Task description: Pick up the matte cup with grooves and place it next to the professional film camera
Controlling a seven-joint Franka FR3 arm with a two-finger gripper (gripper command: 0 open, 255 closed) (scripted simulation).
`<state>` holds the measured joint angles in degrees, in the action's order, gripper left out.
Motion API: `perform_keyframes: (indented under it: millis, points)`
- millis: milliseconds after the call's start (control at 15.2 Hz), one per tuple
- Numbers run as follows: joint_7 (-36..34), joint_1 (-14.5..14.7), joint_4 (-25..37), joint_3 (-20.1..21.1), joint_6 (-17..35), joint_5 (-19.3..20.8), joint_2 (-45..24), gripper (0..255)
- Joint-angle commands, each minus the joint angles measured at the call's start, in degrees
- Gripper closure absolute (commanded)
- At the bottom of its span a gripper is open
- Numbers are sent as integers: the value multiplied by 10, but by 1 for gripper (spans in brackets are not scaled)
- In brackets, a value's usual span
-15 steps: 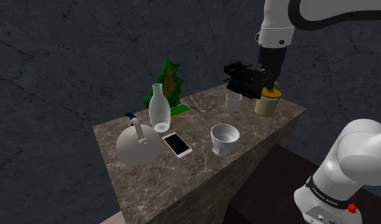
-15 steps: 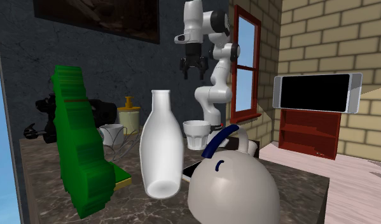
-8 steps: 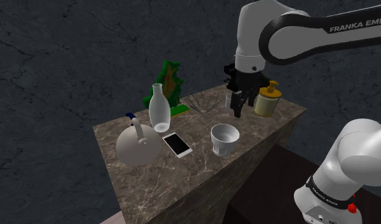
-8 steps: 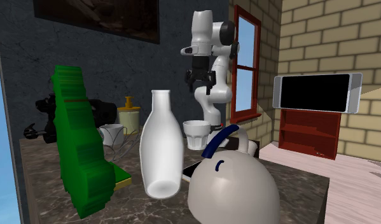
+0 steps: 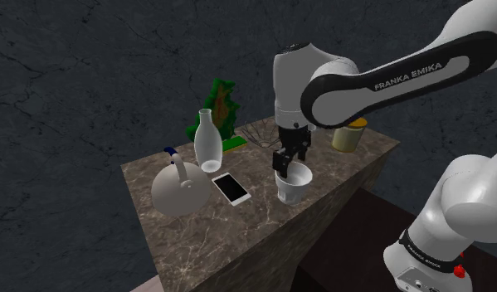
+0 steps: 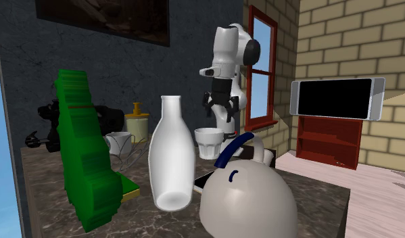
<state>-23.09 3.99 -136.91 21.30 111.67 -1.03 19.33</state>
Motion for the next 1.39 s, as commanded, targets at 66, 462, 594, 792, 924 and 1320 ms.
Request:
perform_keyframes:
  millis: [66,462,594,792,924,1320]
  points:
    - [-43,1,11,30,45,23,-64,0]
    - [-49,-2,-21,31,94,32,-82,0]
    - [-52,-3,-29,31,107,35,-88,0]
    - [-52,-3,-29,31,107,35,-88,0]
    - [-52,-3,-29,31,107,35,-88,0]
    - [-52,-3,-29,31,107,35,-88,255]
